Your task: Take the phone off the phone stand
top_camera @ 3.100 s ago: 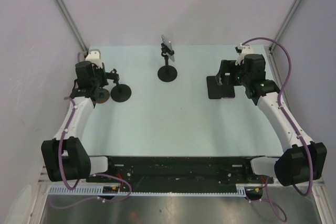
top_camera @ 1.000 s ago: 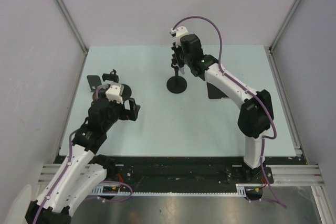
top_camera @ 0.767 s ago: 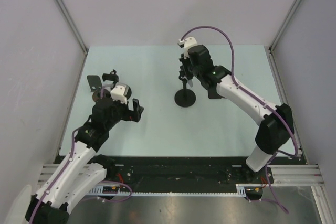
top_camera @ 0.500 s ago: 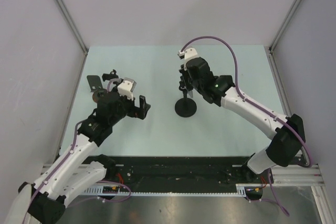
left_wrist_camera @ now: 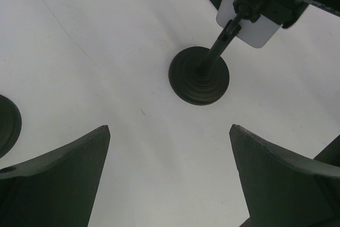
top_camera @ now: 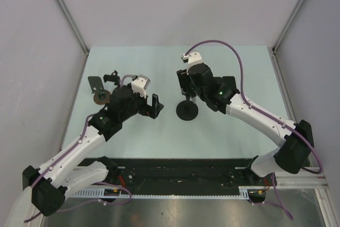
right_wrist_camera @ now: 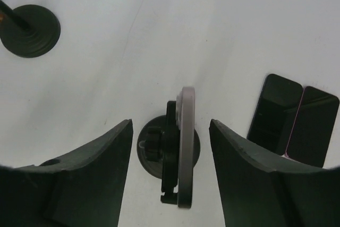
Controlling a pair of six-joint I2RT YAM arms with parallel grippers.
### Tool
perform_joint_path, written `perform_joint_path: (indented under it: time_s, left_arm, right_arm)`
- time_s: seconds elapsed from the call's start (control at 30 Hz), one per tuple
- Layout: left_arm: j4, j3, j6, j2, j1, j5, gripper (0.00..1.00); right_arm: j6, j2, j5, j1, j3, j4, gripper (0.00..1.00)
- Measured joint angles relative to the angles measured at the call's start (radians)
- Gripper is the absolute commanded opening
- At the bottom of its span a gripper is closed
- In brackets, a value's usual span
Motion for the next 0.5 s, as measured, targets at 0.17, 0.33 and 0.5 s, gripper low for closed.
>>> perform_joint_path:
  time_s: [0.17,0.33,0.5]
  left_arm:
    - [0.018,0.026,-0.004,0.052,-0.014,0.006,1.00]
    - [0.048,0.052,-0.010,0.101,-0.025,0.015,1.00]
    - [0.068,0.066,-0.011,0.133,-0.034,0.023,1.00]
  right_arm:
    - [-0.024,-0.042,-0.060,0.000,0.000,0.000,0.85]
    - [-0.065,-0.114,-0.183,-0.022,-0.008,-0.004,0.91]
    - [-0.098,-0.219,-0.317,-0.084,-0.116,-0.003,0.94]
